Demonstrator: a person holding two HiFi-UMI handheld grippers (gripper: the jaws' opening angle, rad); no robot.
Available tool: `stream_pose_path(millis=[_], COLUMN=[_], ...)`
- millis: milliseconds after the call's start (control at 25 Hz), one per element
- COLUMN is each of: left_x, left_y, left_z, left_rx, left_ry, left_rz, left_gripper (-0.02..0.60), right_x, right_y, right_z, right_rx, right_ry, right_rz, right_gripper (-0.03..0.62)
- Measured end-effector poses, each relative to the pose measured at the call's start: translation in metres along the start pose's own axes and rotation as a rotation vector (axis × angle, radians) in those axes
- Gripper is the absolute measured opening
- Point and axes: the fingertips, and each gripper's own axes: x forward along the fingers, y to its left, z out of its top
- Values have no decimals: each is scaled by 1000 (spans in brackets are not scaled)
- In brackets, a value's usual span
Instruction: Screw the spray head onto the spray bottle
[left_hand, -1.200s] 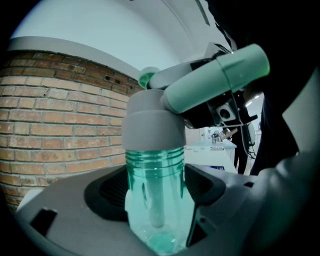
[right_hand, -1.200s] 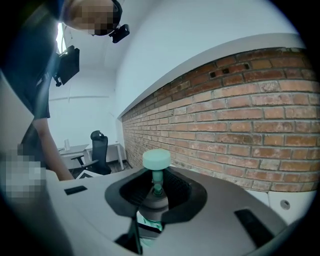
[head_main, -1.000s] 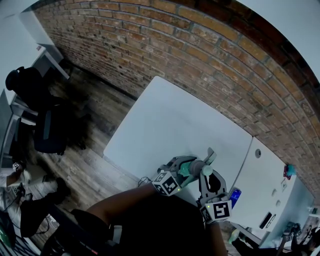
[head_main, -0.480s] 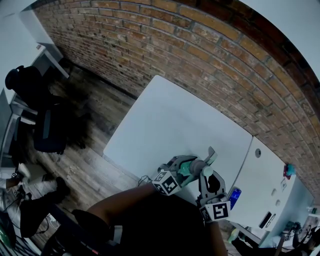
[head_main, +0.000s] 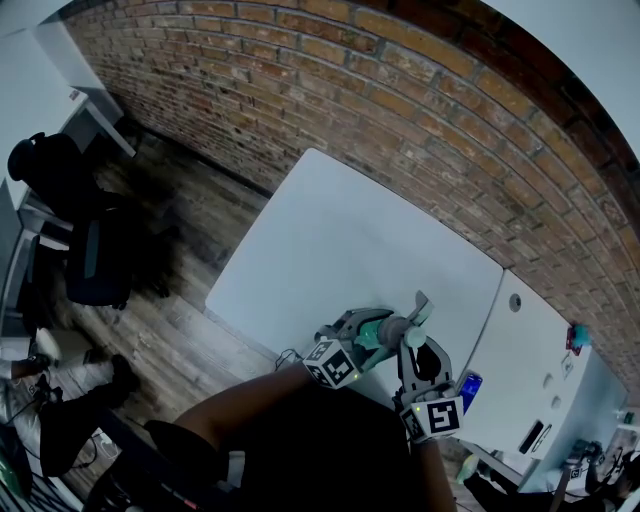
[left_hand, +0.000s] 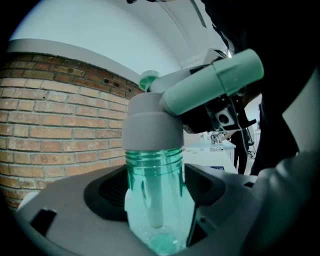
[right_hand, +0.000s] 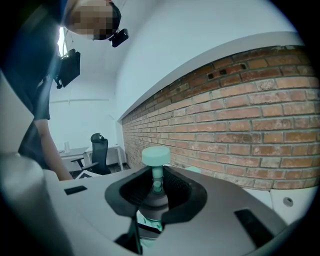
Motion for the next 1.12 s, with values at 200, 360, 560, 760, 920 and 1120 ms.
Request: stream_pose_path(millis=[200, 360, 560, 760, 920, 1120], left_x=[1, 0, -1, -1, -1, 2], left_y=[1, -1, -1, 0, 0, -1], left_z=[1, 1, 1, -1, 1, 1], left_rx=[-4, -4, 1, 6, 3, -8], left_ry=[-1, 4, 0, -4, -9, 4], left_rz=[1, -2, 4, 9, 8, 2], left_gripper=[325, 325, 327, 327, 327, 327], right_x=[2, 0, -3, -2, -2, -7], right_y=[-4, -5, -4, -2, 0, -6], right_z=[1, 2, 0, -1, 5, 0], right_rx=[18, 39, 22, -4, -40, -62], right_ry=[0, -27, -23, -4, -1, 37], right_rz=[-6, -1, -8, 8, 28, 24], right_gripper=[69, 68, 69, 69, 77, 80])
